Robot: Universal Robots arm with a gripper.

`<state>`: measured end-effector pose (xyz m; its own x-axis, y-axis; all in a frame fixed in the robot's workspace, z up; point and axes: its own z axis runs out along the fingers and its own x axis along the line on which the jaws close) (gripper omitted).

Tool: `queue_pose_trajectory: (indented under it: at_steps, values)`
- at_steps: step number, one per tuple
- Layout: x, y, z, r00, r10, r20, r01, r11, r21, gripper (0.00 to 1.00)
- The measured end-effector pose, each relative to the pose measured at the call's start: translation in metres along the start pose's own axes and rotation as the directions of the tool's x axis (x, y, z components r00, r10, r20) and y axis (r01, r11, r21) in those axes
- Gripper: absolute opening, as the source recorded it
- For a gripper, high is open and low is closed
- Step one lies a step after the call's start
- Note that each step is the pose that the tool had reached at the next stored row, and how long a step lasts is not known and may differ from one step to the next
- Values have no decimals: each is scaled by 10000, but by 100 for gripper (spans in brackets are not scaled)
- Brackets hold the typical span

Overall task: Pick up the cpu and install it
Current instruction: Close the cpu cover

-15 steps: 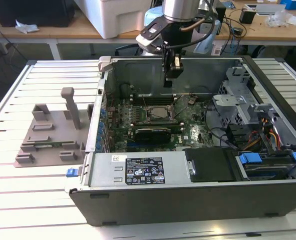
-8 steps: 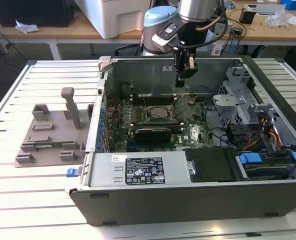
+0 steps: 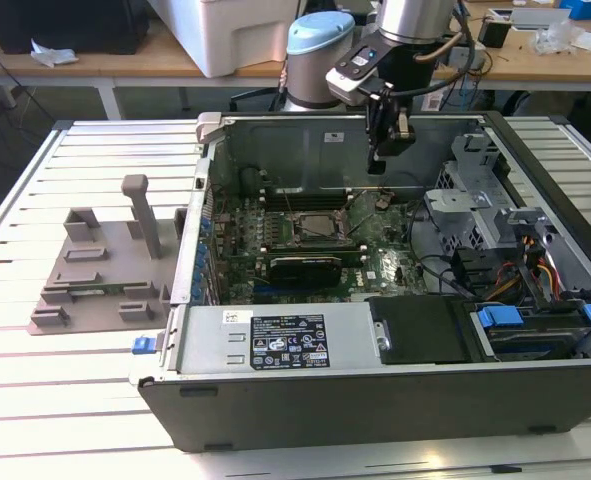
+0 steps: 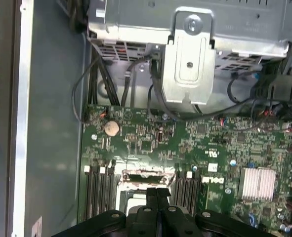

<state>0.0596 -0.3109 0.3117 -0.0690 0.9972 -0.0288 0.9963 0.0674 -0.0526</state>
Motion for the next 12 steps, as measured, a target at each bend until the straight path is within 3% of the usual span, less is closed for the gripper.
queue_pose_trajectory:
  at_steps: [4, 12]
  values:
    - [-7, 118, -6, 10000, 1, -1, -1, 10000, 0, 11]
    - [-12, 233, -12, 10000, 2, 0, -2, 10000, 0, 11]
